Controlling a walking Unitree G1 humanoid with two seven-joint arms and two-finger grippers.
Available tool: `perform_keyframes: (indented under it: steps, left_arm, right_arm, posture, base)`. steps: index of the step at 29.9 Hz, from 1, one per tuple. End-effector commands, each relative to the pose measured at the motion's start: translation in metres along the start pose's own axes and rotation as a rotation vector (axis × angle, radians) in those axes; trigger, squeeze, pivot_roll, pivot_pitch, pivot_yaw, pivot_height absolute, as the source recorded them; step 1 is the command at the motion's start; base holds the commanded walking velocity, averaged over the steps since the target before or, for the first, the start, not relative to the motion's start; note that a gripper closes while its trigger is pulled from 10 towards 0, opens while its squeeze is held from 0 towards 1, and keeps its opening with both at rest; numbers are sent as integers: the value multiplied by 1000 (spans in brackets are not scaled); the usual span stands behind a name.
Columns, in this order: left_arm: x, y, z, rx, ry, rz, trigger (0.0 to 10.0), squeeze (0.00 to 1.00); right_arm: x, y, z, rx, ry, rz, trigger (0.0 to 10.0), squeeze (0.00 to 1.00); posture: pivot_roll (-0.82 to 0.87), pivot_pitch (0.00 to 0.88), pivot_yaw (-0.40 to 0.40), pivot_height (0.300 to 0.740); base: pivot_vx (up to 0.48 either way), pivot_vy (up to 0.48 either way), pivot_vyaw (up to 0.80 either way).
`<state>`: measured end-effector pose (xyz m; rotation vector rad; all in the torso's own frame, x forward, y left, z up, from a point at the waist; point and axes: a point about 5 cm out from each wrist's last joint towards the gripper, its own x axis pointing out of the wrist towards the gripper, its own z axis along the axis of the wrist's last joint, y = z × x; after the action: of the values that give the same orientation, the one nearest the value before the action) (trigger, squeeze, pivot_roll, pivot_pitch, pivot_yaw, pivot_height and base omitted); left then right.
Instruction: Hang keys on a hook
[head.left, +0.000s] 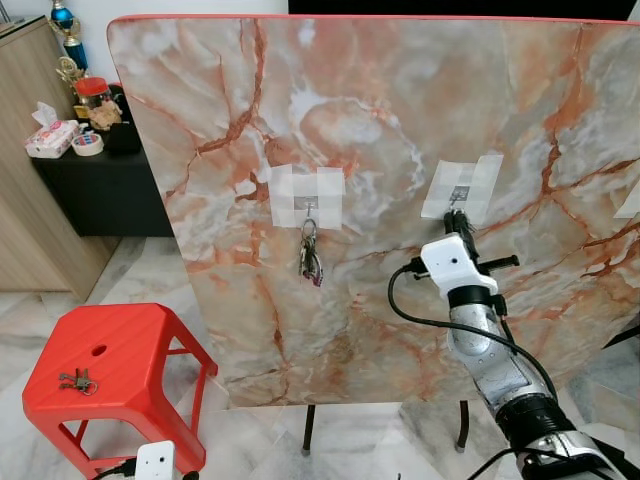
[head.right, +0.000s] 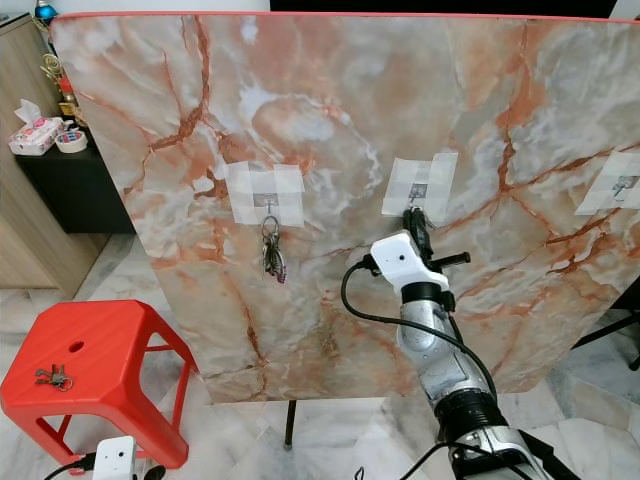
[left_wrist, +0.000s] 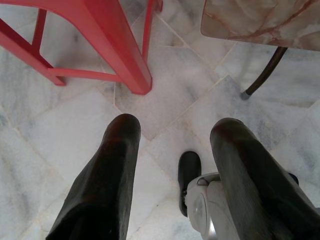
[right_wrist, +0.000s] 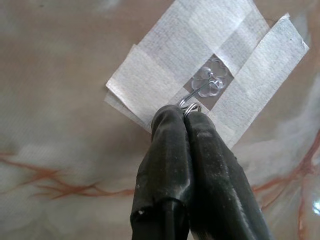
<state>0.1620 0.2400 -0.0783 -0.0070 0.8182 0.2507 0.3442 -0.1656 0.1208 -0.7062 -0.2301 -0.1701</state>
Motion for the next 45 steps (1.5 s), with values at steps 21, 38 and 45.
perform_keyframes:
  steps: [21,38,45]
  left_arm:
    - [1,-1,2,-8,-4,-1,10000,0]
    - [1,-5,3,-7,-16,-7,10000,0]
    - [1,-5,3,-7,-14,-9,10000,0]
  right_arm:
    - [7,-3,-2,-65,21,30,10000,0]
    - [12,-6,-1,-64,20,56,10000,0]
    - [7,-2,0,-49,-1,73,10000,1000]
  posture:
    - [21,0,-31,736]
    - [21,0,-31,736]
    - [19,0,-29,736]
  base:
    - [0,0,0]
    - [0,0,0]
    - [0,0,0]
